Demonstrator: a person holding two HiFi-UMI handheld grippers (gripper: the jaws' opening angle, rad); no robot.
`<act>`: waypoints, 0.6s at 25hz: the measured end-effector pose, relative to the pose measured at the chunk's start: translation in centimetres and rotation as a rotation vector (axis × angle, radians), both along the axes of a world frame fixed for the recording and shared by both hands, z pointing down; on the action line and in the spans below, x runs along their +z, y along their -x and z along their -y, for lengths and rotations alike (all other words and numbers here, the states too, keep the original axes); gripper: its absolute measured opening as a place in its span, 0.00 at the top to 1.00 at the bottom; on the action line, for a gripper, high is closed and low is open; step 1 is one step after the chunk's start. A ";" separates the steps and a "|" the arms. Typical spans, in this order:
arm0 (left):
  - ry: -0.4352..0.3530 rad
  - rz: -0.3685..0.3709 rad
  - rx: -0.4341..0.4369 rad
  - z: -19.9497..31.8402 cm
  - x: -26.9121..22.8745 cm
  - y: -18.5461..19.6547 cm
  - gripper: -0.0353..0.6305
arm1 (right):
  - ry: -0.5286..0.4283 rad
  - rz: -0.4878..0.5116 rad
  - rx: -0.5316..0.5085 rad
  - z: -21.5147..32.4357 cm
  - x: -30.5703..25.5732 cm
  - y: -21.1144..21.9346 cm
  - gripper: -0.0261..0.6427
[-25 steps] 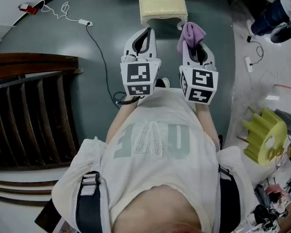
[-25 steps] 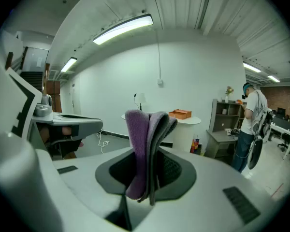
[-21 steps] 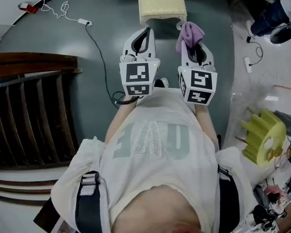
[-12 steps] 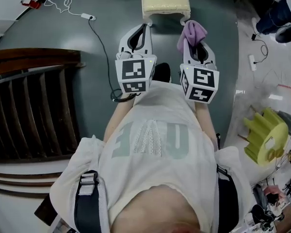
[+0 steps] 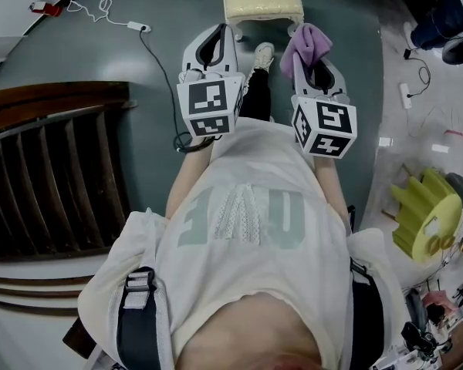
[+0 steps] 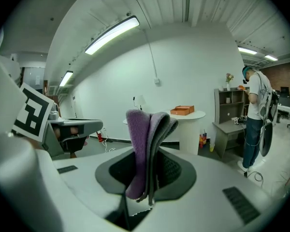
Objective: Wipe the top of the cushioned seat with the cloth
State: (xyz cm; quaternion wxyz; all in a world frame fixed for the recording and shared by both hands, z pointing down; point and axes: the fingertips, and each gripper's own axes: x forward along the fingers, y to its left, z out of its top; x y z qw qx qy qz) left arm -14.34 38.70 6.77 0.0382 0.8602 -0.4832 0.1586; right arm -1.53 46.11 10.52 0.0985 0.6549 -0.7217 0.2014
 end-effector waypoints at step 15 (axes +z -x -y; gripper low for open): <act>0.005 -0.002 0.012 16.7 1.1 -2.3 0.96 | 0.048 0.033 0.034 16.1 2.1 -3.1 0.83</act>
